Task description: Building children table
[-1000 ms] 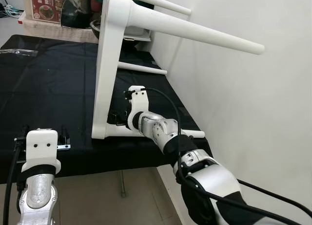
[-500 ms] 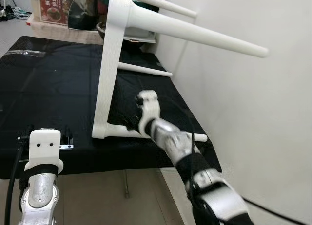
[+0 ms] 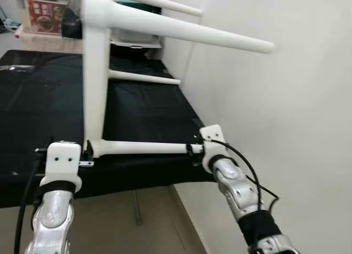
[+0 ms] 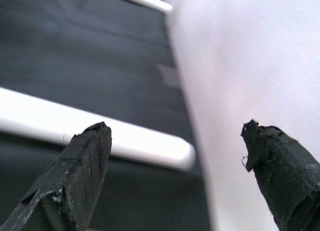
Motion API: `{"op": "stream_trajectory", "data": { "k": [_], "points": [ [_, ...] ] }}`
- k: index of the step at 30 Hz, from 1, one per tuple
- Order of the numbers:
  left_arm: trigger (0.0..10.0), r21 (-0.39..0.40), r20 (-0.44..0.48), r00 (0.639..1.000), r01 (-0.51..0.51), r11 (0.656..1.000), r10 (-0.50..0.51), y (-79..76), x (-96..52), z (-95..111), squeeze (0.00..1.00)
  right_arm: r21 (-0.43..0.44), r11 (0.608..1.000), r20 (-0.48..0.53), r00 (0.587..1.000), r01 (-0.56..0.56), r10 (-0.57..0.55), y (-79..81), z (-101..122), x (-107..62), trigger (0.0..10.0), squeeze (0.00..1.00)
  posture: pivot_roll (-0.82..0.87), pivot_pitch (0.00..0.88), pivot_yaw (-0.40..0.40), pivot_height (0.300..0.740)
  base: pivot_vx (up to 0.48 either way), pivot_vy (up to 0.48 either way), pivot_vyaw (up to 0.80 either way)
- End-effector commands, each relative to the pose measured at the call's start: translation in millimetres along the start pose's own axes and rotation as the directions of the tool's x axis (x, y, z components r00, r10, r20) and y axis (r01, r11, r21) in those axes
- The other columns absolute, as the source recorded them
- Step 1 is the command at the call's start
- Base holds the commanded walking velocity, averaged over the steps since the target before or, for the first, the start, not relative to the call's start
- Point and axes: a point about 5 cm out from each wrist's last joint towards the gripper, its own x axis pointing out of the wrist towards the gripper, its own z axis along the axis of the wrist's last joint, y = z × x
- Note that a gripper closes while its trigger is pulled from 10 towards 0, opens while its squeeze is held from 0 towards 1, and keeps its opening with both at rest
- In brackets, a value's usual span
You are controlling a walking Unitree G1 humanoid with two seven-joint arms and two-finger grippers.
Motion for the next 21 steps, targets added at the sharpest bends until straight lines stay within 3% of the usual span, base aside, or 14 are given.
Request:
{"op": "stream_trajectory", "data": {
  "k": [1,4,8,11,14,21],
  "points": [
    [10.0,-0.020,0.003,1.000,0.009,1.000,-0.009,-3.7,1.0,0.2,0.00,-0.030,1.000,0.021,1.000,-0.005,0.005,1.1,3.8,-2.4,10.0,0.00,0.11,0.000,-0.155,0.740,0.000,0.000,0.00],
    [10.0,-0.032,0.007,1.000,0.002,0.999,-0.002,-4.2,0.8,1.1,0.00,-0.037,0.999,0.027,1.000,-0.011,0.012,2.1,5.1,-2.3,10.0,0.00,0.11,0.000,-0.156,0.740,0.000,0.000,0.00],
    [10.0,-0.039,0.014,1.000,-0.009,0.999,0.010,-3.0,-0.8,2.0,0.00,-0.109,0.993,0.040,0.998,-0.049,0.054,8.2,8.1,-4.6,10.0,0.00,0.11,0.000,-0.159,0.740,0.000,0.000,0.00],
    [10.0,-0.034,0.010,1.000,-0.018,0.999,0.018,0.8,-2.0,0.5,0.00,-0.087,0.993,0.037,0.996,-0.076,0.080,13.1,8.3,-6.4,10.0,0.00,0.12,0.000,-0.166,0.740,0.000,0.000,0.80],
    [10.0,-0.037,0.008,1.000,-0.024,0.999,0.024,2.8,-2.1,-0.3,0.00,-0.121,0.988,0.051,0.993,-0.100,0.107,17.2,9.1,-9.3,10.0,0.00,0.12,0.000,-0.166,0.740,0.000,0.000,0.80],
    [10.0,-0.071,-0.011,1.000,-0.027,0.997,0.026,0.9,-1.0,-2.9,0.00,-0.102,0.989,0.050,0.992,-0.109,0.115,16.5,8.1,-11.1,10.0,0.00,0.12,0.000,-0.163,0.740,0.000,0.000,0.80]
  ]
}}
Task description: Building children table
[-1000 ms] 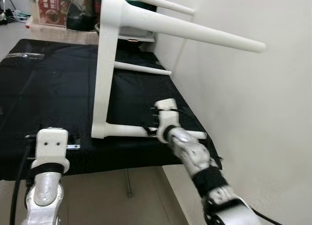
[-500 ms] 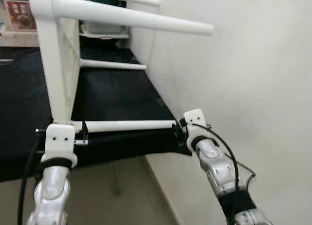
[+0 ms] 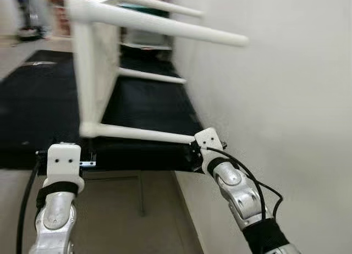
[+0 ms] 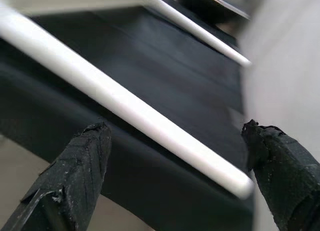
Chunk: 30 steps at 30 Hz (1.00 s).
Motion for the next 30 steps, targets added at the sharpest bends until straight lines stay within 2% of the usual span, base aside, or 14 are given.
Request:
{"op": "stream_trajectory", "data": {
  "k": [1,9,30],
  "points": [
    [10.0,-0.020,-0.018,1.000,0.008,1.000,-0.009,-4.3,0.5,-3.2,0.00,0.009,1.000,-0.024,1.000,0.016,-0.016,-5.9,-5.4,-2.8,10.0,0.00,0.12,0.000,-0.162,0.740,0.000,0.000,0.80],
    [10.0,-0.031,-0.035,0.999,0.017,0.999,-0.018,-6.7,2.8,-4.8,0.00,0.020,1.000,-0.035,0.999,0.008,-0.007,-3.2,-10.7,-8.1,10.0,0.00,0.12,0.000,-0.159,0.740,0.000,0.060,0.80],
    [10.0,-0.040,-0.034,0.999,0.028,0.999,-0.029,-3.5,2.2,-4.7,0.00,0.062,0.997,-0.074,0.997,0.043,-0.038,-8.6,-18.9,-14.4,10.0,0.00,0.11,0.000,-0.156,0.740,0.000,0.480,0.00]
  ]
}}
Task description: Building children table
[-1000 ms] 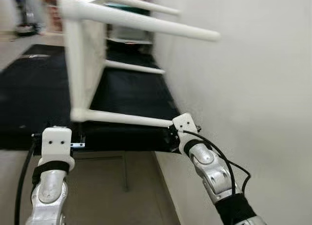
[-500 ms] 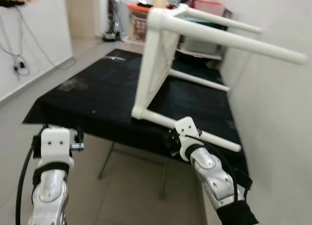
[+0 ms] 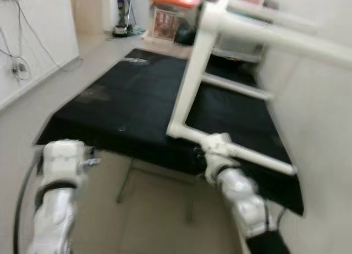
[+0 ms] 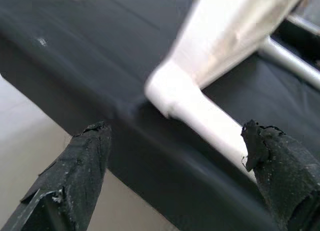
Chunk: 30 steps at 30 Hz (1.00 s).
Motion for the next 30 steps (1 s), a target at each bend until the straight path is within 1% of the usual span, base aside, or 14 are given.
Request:
{"op": "stream_trajectory", "data": {
  "k": [1,3,4,7,11,30],
  "points": [
    [10.0,-0.017,-0.006,0.999,0.033,0.999,-0.033,-6.9,-1.7,-0.7,0.00,0.014,0.999,-0.049,0.998,0.044,-0.043,-11.5,-10.0,-3.7,10.0,0.00,0.11,0.000,-0.156,0.740,0.000,0.480,0.00],
    [10.0,-0.018,-0.007,0.999,0.035,0.999,-0.035,-7.3,-2.0,-0.8,0.00,0.029,0.998,-0.062,0.997,0.047,-0.045,-11.7,-11.7,-4.0,10.0,0.00,0.11,0.000,-0.156,0.740,0.000,0.480,0.00],
    [10.0,-0.020,-0.008,0.999,0.039,0.999,-0.039,-7.8,-2.2,-0.8,0.00,0.056,0.997,-0.074,0.996,0.055,-0.051,-13.2,-13.2,-4.4,10.0,0.00,0.10,0.000,-0.157,0.740,0.000,0.480,-0.80],
    [10.0,-0.022,-0.009,0.999,0.044,0.999,-0.044,-8.0,-1.6,-1.0,0.00,0.069,0.995,-0.094,0.993,0.079,-0.072,-19.3,-16.5,-4.7,10.0,0.00,0.10,0.000,-0.157,0.740,0.000,0.480,-0.80],
    [10.0,-0.022,-0.010,0.999,0.044,0.999,-0.044,-7.3,-0.2,-1.5,0.00,0.071,0.994,-0.099,0.992,0.083,-0.076,-20.8,-16.8,-4.7,10.0,0.00,0.10,0.000,-0.157,0.740,0.000,0.480,-0.80],
    [10.0,-0.030,-0.012,0.998,0.055,0.998,-0.056,-9.3,4.0,-1.4,0.00,0.055,0.996,-0.099,0.993,0.065,-0.059,-18.1,-16.7,-6.8,10.0,0.00,0.09,0.000,-0.152,0.740,0.000,0.480,-0.80]
  ]
}}
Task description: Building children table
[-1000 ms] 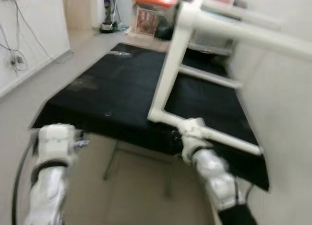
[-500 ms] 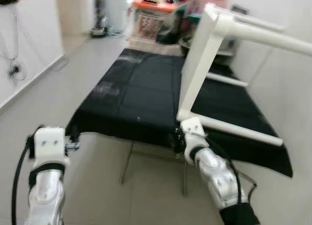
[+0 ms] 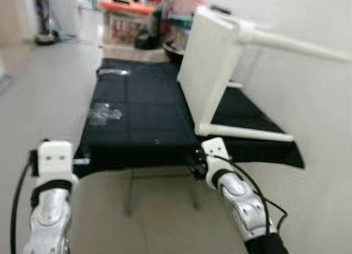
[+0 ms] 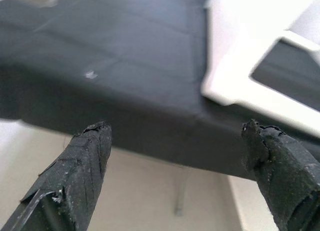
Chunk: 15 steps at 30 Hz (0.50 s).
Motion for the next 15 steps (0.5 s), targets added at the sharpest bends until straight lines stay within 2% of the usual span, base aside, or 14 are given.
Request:
{"op": "stream_trajectory", "data": {
  "k": [1,13,15],
  "points": [
    [10.0,-0.018,-0.005,0.999,0.045,0.999,-0.045,-11.3,0.1,0.1,0.00,-0.008,1.000,-0.030,0.999,0.029,-0.029,-9.3,-8.0,-2.9,10.0,0.00,0.09,0.000,-0.152,0.740,0.000,0.480,-0.80],
    [10.0,-0.012,-0.006,0.997,0.073,0.997,-0.073,-14.4,-0.5,-1.1,0.00,-0.009,0.998,-0.007,0.998,0.068,-0.068,-14.1,-4.3,-5.0,10.0,0.00,0.08,0.000,-0.138,0.740,0.000,0.480,-0.80],
    [10.0,-0.012,0.003,0.996,0.092,0.996,-0.092,-17.6,-0.5,-0.5,0.00,-0.014,0.995,0.010,0.995,0.101,-0.101,-18.9,-0.8,-7.5,10.0,0.00,0.07,0.000,-0.129,0.740,0.000,0.144,-0.65]
  ]
}}
